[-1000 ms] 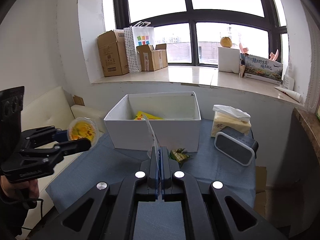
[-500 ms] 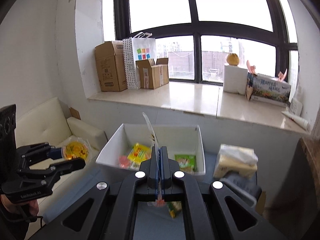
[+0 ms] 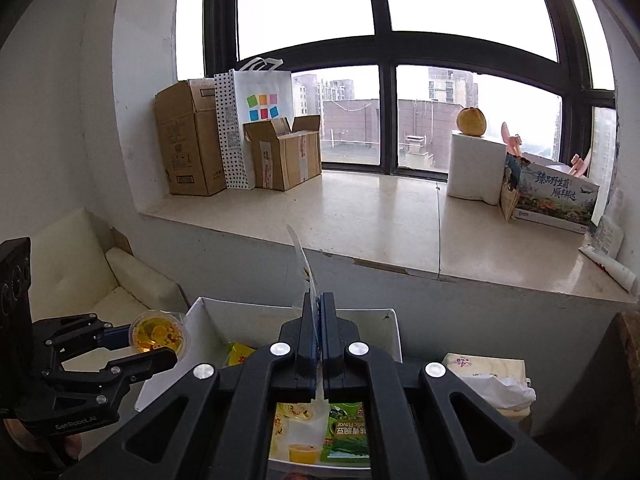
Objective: Organize snacks
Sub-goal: 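Carry the bag and jelly cup into the white box and open both tools, then grasp the green peas snack bag with the right tool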
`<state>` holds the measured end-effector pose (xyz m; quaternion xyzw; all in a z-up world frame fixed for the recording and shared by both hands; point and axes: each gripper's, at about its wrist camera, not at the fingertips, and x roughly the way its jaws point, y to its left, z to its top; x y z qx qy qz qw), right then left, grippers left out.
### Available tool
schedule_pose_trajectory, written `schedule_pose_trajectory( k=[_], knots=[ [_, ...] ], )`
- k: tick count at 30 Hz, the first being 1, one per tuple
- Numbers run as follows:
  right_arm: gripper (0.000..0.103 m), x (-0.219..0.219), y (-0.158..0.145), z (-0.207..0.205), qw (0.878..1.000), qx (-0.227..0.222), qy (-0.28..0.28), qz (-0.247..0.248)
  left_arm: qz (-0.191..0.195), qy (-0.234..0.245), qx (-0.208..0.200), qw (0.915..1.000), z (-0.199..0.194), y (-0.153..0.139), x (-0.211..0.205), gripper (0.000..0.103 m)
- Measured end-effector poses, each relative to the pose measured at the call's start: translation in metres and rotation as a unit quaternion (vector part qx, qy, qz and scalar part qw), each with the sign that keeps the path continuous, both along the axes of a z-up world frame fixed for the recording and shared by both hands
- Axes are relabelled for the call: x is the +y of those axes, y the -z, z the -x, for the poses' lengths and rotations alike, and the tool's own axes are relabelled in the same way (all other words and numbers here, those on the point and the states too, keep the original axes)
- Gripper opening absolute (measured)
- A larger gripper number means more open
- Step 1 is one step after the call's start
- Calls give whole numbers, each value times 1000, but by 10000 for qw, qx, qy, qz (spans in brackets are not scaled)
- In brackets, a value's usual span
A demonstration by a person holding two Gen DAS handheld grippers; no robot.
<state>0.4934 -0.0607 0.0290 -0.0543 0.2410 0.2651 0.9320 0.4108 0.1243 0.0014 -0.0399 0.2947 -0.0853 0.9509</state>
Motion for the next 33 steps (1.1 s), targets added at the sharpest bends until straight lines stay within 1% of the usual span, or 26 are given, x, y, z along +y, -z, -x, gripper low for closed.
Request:
schedule_pose_trajectory(
  k=[3,4,5,6,7,8,11,13,15,16,21,23,26,28,30,33],
  knots=[
    [2,-2,9,-10,9999,69,99,-23,-163,-7,133,9998,-11,12,-1,39],
    [8,-3,12,-12,9998,67,165,16,-204,-5,166,9997,-12,16,-2,47],
    [32,-4,13,-13,9997,96,201,52,-260,-80,247,9993,-15,20,-3,56],
    [53,-7,14,-14,9997,93,228,62,-270,-121,304,9991,-16,24,-3,82],
    [89,-9,16,-12,9997,8,228,26,-237,-104,263,9993,-14,25,-3,99],
    [97,-11,15,-10,9998,-38,208,-10,-228,-91,195,9995,-12,25,-3,102],
    [97,-14,16,-7,9997,-16,250,-38,-273,-34,199,9994,-7,25,-6,102],
    [97,-15,17,-3,9998,3,188,-4,-321,-112,212,9992,-4,24,-5,103],
    [102,-16,18,3,9998,1,178,23,-258,-146,259,9992,-2,24,-3,103],
    [103,-17,18,6,9999,-16,147,11,-235,-168,285,9992,-1,24,-2,103],
    [103,-26,14,18,9999,20,130,-80,-262,-195,327,9989,9,21,-6,103],
    [103,-32,14,28,9998,64,140,-88,-163,-221,344,9990,17,19,-7,103],
    [103,-44,16,50,9999,43,94,-72,-40,-211,264,9994,35,11,-11,103],
    [103,-55,21,68,10000,50,40,-55,15,-172,234,9996,50,7,-17,103],
    [103,-63,31,81,9999,122,-3,1,-27,-91,228,9997,67,5,-26,103],
    [103,-75,55,101,9995,270,-17,158,-22,-6,171,9999,95,6,-39,103]
  ],
)
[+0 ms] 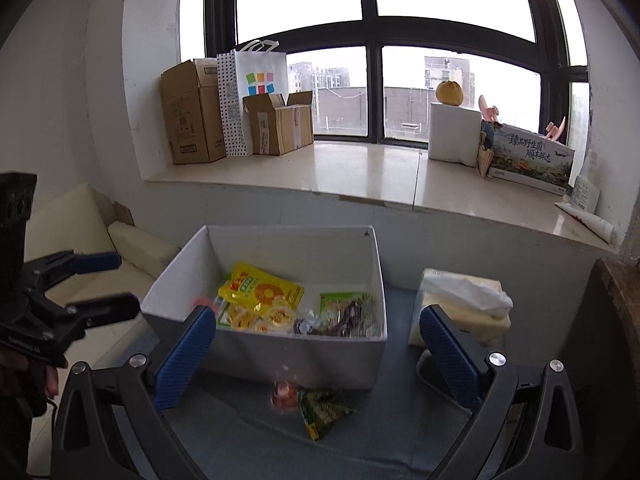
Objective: Organize snacks
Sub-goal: 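Grasp the green peas snack bag with the right tool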
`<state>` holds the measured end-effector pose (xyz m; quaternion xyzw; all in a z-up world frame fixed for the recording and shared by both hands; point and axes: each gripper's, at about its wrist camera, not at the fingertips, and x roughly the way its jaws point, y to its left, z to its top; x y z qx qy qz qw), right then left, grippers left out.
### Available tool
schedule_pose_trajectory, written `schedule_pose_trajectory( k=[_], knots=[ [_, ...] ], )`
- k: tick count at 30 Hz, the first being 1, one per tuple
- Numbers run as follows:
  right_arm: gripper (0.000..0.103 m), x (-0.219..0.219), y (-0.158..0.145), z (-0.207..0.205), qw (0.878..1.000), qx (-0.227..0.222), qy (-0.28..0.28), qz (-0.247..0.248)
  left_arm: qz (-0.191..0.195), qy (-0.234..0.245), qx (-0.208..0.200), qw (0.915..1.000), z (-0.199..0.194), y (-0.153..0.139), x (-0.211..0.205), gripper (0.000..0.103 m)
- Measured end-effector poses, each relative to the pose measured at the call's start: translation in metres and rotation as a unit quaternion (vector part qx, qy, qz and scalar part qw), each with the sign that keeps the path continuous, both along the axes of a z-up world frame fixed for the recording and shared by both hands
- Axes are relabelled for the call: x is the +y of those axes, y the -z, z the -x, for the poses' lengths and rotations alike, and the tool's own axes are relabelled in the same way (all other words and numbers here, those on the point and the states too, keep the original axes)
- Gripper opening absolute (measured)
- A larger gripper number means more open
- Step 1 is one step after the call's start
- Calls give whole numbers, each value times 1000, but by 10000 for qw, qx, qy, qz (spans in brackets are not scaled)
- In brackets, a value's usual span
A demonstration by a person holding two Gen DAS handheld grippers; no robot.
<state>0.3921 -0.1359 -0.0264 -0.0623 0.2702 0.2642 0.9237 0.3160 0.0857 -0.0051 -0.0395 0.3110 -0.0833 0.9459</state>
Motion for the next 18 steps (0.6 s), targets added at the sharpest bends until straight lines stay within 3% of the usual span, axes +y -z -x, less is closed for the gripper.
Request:
schedule_pose_trajectory(
  k=[10,18],
  knots=[
    [103,-13,109,2,9948,983,-148,239,-21,154,181,9997,69,28,-35,103],
    [103,1,148,-35,9913,1298,-98,208,227,65,400,9989,94,46,-30,103]
  ],
)
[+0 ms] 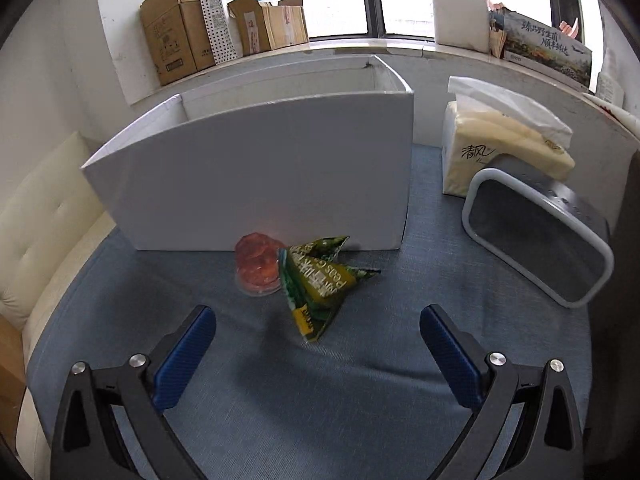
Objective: Organize snacks
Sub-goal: 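Grasp the green peas snack bag with the right tool, then grasp the pink jelly cup with the left tool while the right tool holds the bag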
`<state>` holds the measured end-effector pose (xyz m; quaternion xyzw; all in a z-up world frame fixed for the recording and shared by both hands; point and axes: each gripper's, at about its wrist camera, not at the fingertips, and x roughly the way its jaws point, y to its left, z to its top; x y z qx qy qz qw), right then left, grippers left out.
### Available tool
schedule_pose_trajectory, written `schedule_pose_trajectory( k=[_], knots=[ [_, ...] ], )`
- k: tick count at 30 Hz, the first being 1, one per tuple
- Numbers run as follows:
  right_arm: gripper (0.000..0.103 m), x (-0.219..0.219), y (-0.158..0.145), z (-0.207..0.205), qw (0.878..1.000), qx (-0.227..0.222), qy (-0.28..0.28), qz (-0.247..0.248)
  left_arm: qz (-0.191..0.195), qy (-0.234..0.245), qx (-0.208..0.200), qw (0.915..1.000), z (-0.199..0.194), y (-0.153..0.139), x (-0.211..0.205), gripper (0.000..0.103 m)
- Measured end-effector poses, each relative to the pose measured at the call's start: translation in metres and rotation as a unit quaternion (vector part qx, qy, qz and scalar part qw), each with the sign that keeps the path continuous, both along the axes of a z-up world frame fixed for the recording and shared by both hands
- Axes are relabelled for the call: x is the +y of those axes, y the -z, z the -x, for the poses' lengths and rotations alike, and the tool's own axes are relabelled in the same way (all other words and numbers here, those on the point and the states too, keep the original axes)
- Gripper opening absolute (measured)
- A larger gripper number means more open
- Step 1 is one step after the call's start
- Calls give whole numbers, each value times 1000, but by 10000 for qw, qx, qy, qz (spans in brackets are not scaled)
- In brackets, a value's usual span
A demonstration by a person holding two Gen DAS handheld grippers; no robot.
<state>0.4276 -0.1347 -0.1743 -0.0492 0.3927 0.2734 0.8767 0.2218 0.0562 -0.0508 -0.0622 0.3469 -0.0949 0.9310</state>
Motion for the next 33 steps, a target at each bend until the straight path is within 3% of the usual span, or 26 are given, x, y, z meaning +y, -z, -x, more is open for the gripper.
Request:
schedule_pose_trajectory(
  k=[7,9,10,13,24,33],
  knots=[
    [99,9,8,-27,9998,186,44,39,26,-122,194,9997,-2,15,8,103],
    [84,14,14,-32,9993,284,92,206,28,-121,233,9997,-5,18,7,103],
    [68,17,17,-34,9990,337,78,273,20,-116,245,9996,-6,19,7,103],
    [44,22,17,-33,9992,239,-125,311,21,-81,290,9995,-10,23,4,103],
    [42,2,-11,11,9994,-86,-305,133,96,-25,499,9987,-43,44,-20,103],
    [42,-66,-48,79,9991,-337,112,-252,84,-543,820,9951,-120,85,-51,103]
  ],
)
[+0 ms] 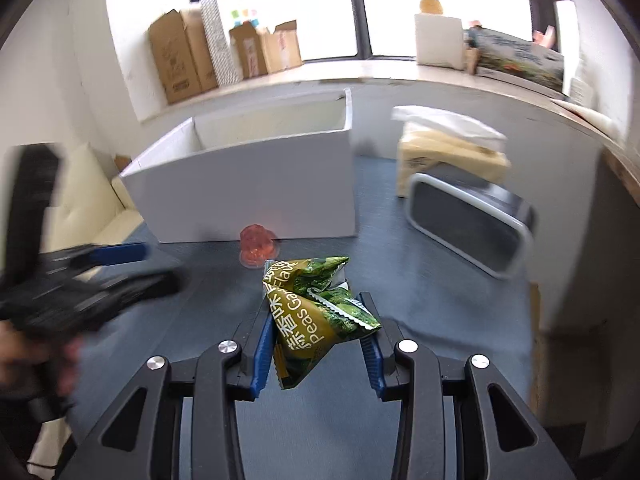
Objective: Organize snacks
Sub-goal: 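Grasp the pink jelly cup with the left tool while the right tool holds the bag, then lower the peas bag and pink cup into the white box and open both tools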
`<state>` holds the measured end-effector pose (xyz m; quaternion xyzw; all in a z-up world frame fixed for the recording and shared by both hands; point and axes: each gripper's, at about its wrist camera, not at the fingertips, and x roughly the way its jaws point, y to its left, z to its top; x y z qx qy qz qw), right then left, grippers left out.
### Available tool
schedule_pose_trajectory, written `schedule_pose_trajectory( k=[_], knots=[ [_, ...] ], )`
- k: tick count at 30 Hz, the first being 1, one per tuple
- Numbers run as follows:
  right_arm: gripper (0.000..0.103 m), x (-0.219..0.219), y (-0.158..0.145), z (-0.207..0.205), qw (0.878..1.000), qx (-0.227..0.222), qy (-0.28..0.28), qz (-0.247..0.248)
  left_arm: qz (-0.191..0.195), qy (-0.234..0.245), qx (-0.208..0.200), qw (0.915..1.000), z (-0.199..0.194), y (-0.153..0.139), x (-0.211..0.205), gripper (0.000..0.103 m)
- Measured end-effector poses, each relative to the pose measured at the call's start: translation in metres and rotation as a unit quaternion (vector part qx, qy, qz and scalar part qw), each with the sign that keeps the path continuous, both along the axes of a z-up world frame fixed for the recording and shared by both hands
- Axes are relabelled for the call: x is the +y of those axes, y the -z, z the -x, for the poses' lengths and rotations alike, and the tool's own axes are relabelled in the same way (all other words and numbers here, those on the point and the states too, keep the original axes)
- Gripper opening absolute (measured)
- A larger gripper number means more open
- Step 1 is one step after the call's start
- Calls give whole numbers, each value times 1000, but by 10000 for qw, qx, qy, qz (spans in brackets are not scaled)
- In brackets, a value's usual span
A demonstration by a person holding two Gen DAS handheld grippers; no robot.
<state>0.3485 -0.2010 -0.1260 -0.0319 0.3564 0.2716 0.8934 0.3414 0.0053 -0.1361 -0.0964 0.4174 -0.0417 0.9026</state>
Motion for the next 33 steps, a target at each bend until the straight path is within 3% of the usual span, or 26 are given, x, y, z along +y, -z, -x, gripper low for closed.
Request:
schedule_pose_trajectory(
  k=[4,9,11,13,14,16,24,33],
  knots=[
    [42,-31,-8,30,10000,-80,29,16,-375,-134,117,9991,-39,20,-19,103],
    [42,-52,-13,51,9998,-92,94,-141,-535,-190,120,9983,-62,35,-26,102],
    [42,-60,-12,52,9996,-53,115,-234,-463,-203,121,9986,-66,38,-25,96],
    [42,-62,-10,52,9997,-40,122,-216,-396,-153,197,9989,-71,42,-25,77],
    [42,-63,-8,51,9996,-1,118,-254,-410,-171,196,9988,-72,42,-24,76],
    [42,-64,-6,50,9994,40,124,-333,-541,-177,97,9983,-69,41,-23,41],
    [42,-52,0,50,9992,87,6,-384,-336,41,-138,9993,-49,31,-14,40],
    [42,-24,-8,53,9986,47,-164,-504,-328,445,-855,9948,13,-31,-4,40]
  ],
)
